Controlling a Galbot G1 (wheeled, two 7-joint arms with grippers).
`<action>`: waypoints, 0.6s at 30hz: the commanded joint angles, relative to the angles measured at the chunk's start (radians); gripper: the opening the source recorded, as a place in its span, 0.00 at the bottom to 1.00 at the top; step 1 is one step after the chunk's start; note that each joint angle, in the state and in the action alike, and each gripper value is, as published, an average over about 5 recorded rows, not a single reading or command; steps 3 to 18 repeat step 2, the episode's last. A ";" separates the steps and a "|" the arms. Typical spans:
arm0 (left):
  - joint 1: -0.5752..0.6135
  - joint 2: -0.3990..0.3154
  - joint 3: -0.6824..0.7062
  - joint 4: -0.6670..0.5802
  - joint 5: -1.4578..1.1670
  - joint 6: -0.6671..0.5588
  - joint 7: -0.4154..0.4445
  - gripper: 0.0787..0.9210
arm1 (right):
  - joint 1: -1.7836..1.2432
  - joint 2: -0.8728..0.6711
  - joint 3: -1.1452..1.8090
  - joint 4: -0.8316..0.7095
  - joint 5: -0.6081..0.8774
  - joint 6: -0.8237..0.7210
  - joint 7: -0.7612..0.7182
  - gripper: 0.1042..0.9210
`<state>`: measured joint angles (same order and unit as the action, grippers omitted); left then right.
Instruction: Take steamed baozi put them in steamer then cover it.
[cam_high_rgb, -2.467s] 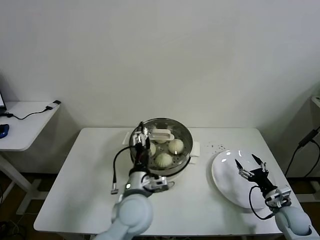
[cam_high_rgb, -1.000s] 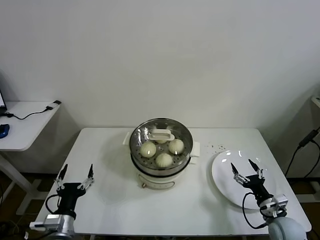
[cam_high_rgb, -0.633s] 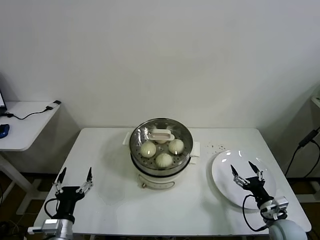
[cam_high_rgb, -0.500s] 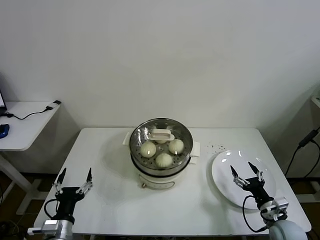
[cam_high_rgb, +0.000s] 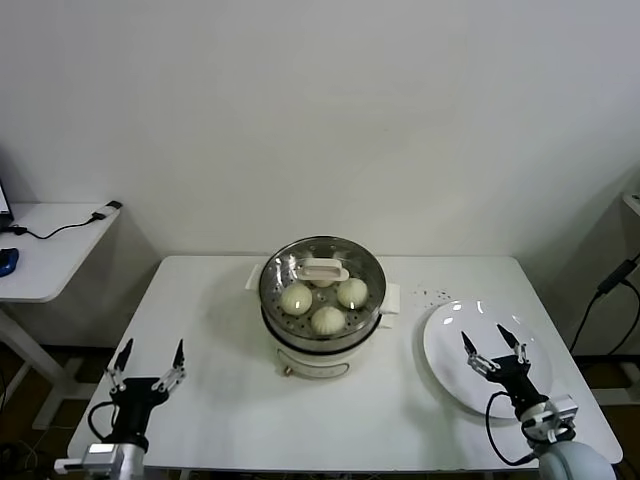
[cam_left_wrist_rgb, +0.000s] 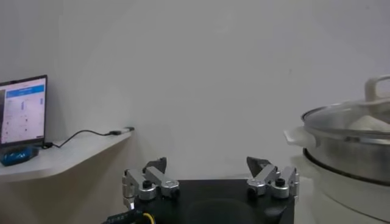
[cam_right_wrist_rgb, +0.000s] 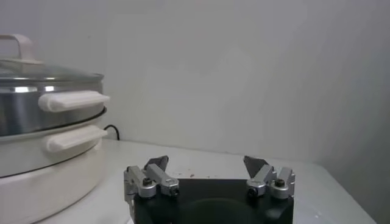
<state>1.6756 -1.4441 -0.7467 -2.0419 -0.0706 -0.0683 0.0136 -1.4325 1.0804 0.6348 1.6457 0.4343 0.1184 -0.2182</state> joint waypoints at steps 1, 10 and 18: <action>0.004 0.003 -0.004 -0.004 0.000 -0.001 0.005 0.88 | -0.002 0.003 0.001 -0.002 -0.003 0.003 -0.002 0.88; 0.004 0.004 -0.005 -0.004 0.000 -0.001 0.005 0.88 | -0.002 0.003 0.001 -0.002 -0.003 0.003 -0.002 0.88; 0.004 0.004 -0.005 -0.004 0.000 -0.001 0.005 0.88 | -0.002 0.003 0.001 -0.002 -0.003 0.003 -0.002 0.88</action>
